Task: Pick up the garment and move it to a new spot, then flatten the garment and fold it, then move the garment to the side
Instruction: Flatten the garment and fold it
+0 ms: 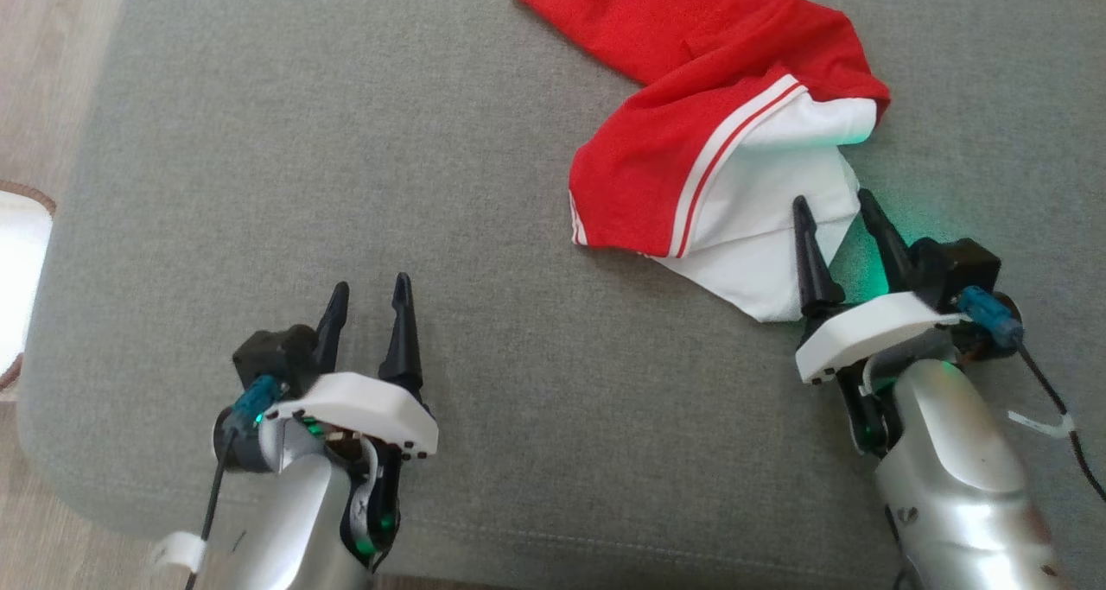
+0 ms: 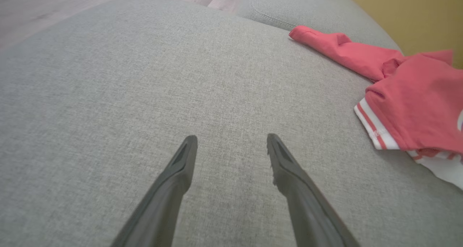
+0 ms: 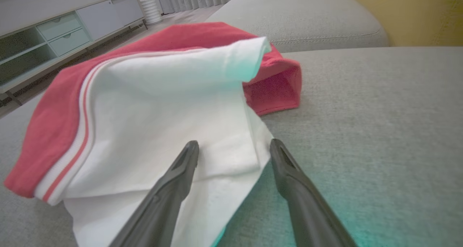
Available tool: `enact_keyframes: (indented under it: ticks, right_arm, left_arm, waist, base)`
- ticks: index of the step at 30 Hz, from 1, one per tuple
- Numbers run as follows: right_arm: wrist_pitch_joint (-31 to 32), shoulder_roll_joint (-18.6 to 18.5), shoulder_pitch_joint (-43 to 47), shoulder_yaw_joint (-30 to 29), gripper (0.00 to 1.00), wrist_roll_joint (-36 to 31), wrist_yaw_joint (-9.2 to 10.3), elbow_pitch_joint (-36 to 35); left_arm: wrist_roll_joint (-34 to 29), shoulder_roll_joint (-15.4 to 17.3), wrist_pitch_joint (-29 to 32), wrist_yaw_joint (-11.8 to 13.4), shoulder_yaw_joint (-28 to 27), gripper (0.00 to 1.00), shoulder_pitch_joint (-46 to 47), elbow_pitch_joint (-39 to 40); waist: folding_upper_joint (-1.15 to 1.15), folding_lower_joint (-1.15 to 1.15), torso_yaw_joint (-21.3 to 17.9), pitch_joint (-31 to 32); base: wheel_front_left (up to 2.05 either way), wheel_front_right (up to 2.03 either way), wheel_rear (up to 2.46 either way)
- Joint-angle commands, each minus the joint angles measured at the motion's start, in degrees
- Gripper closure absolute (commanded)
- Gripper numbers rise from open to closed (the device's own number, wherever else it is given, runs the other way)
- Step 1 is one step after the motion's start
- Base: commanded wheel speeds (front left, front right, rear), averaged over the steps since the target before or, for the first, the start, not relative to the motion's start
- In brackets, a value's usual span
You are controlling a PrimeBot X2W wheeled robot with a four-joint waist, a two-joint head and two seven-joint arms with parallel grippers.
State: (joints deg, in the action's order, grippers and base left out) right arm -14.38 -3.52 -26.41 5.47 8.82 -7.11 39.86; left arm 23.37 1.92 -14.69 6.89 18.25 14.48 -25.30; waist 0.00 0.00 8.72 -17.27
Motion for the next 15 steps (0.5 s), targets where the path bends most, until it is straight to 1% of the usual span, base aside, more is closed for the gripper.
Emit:
enact_keyframes:
  ticks: [1, 3, 5, 6, 8, 11, 15]
  right_arm:
    - [-0.6, 0.6, -1.1, 1.8, 0.00, -0.3, -0.37, -1.1]
    - [-0.6, 0.6, -1.4, 2.0, 0.00, -0.3, -0.37, -0.5]
    - [-0.6, 0.6, -1.7, 2.2, 0.04, -0.2, -0.37, -0.3]
    - [-0.6, 0.6, -1.7, 2.4, 0.11, -0.2, -0.37, -0.3]
    - [-0.6, 0.6, -1.7, 2.6, 0.20, 0.0, -0.37, -0.3]
    - [-0.6, 0.6, -1.5, 2.9, 0.22, -0.3, -0.37, -0.8]
    - [-0.6, 0.6, -1.0, 3.0, 0.18, -0.2, -0.37, -1.3]
  left_arm:
    - [0.3, 1.0, -0.3, 0.3, -1.4, 0.00, 2.0, 1.9]
    - [0.2, 1.0, -0.3, 0.2, -1.5, 0.00, 2.0, 2.0]
    - [0.1, 1.0, -0.3, 0.2, -1.7, 0.00, 1.8, 2.0]
    - [0.1, 1.0, -0.3, 0.3, -1.8, 0.00, 1.8, 2.0]
    - [0.0, 1.0, -0.3, 0.3, -1.8, 0.00, 1.7, 1.9]
    - [-0.1, 1.0, -0.3, 0.2, -2.0, 0.00, 1.4, 2.0]
    - [-0.2, 1.0, -0.3, 0.1, -1.9, 0.00, 1.1, 2.0]
  waist:
    - [0.00, 0.00, 0.2, -0.2]
    - [0.00, 0.00, 0.3, -0.3]
    - [0.00, 0.00, 0.4, -0.3]
    - [0.00, 0.00, 0.3, -0.3]
    - [0.00, 0.00, 0.3, -0.1]
    - [0.00, 0.00, 0.2, 0.1]
    - [0.00, 0.00, 0.0, 0.6]
  base:
    - [0.00, 0.00, 0.00]
    - [0.00, 0.00, 0.00]
    - [0.00, 0.00, 0.00]
    - [0.00, 0.00, 0.00]
    - [0.00, 0.00, 0.00]
    - [0.00, 0.00, 0.00]
    - [0.00, 0.00, 0.00]
